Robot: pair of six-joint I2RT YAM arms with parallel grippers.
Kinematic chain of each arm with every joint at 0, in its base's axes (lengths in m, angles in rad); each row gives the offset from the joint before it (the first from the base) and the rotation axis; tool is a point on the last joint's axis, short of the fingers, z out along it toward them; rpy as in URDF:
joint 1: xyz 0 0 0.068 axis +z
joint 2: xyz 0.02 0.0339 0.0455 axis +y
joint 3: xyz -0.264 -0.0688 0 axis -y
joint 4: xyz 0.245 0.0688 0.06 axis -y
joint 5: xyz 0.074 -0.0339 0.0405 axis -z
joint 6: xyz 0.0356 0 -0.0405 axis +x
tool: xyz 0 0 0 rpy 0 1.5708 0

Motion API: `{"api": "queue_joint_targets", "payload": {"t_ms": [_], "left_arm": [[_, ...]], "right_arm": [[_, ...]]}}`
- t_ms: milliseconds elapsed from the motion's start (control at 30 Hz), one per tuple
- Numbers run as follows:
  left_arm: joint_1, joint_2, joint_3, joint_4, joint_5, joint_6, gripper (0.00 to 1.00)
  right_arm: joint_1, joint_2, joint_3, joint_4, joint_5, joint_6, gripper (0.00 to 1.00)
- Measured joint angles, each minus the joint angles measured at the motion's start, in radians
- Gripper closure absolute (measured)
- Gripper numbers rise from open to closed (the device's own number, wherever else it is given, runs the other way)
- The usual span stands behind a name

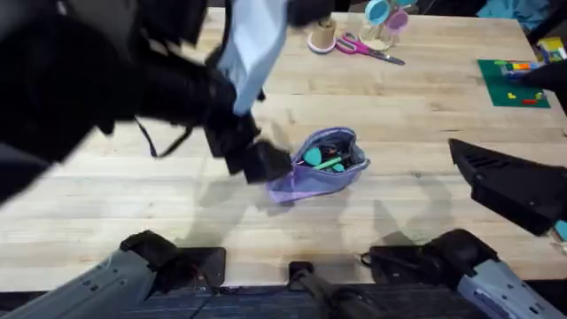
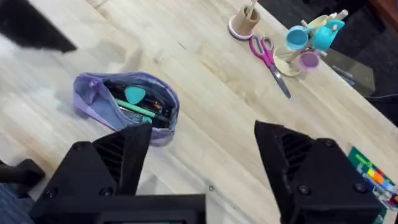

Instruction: Unzip the bag, pick up the pens from the table one at a time and place them inside, then zip the bag closed.

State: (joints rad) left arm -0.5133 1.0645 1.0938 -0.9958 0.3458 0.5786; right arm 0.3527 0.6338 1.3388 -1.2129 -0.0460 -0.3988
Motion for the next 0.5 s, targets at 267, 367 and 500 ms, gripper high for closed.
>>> {"api": "queue_joint_targets", "payload": {"t_ms": [267,367,500], "left_arm": [[0.019,-0.08,-0.259,0.111,0.096,0.063,0.01],[0.021,-0.083,-0.272,0.149,0.113,0.071,0.01],[0.021,-0.085,-0.272,0.168,0.109,0.077,0.008]], "right_arm": [[0.0,0.0,0.0,0.0,0.0,0.011,0.006],[0.0,0.0,0.0,0.0,0.0,0.01,0.006],[0.0,0.0,0.0,0.0,0.0,0.011,0.005]]}}
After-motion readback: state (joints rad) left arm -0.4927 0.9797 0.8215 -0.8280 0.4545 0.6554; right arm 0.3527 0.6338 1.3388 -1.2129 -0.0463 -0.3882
